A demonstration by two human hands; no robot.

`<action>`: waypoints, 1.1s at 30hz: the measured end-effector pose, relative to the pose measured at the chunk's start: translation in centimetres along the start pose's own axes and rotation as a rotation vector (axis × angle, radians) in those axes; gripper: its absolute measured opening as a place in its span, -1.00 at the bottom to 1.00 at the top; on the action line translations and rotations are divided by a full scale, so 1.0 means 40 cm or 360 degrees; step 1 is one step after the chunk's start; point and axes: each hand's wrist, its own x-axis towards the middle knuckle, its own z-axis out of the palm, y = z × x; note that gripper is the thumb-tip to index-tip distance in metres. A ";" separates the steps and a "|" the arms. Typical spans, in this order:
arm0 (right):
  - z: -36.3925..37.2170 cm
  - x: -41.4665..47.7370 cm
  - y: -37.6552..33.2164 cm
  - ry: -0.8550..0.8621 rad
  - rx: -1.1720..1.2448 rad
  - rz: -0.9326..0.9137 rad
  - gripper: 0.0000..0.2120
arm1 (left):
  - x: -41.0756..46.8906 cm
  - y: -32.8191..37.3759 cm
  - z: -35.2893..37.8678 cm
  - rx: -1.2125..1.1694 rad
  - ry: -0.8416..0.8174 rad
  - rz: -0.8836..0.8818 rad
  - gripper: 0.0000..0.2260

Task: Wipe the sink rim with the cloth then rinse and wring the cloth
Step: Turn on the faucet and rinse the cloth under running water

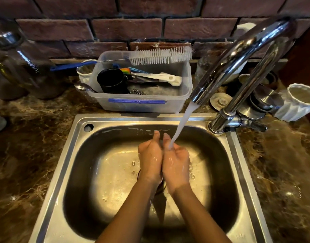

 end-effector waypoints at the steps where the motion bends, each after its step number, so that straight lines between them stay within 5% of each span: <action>1: 0.009 -0.020 -0.009 -0.0051 0.0015 -0.0042 -0.64 | 0.004 0.005 -0.003 0.0004 -0.0002 0.0012 -0.70; 6: -0.019 0.038 0.010 0.0099 -0.0091 0.0052 -0.63 | -0.020 0.026 0.000 -0.0174 -0.0215 -0.0331 -0.69; 11: -0.012 -0.031 -0.001 0.0038 -0.0116 -0.0004 -0.63 | -0.001 -0.006 -0.001 0.0036 0.0023 -0.0066 -0.77; 16: -0.022 0.019 0.007 0.0174 -0.0198 0.0025 -0.57 | -0.028 0.026 0.007 -0.0115 -0.0136 -0.0326 -0.74; 22: 0.005 -0.043 -0.002 0.0020 -0.0084 -0.0092 -0.65 | -0.008 0.006 -0.003 0.0067 0.0057 -0.0100 -0.72; 27: -0.018 0.023 0.027 0.0226 -0.0221 0.0056 -0.55 | -0.041 0.009 0.012 0.0063 -0.0036 -0.0320 -0.76; 33: 0.001 -0.058 0.002 0.0033 -0.0205 -0.0062 -0.60 | -0.014 0.012 -0.002 0.0186 0.0066 -0.0106 -0.77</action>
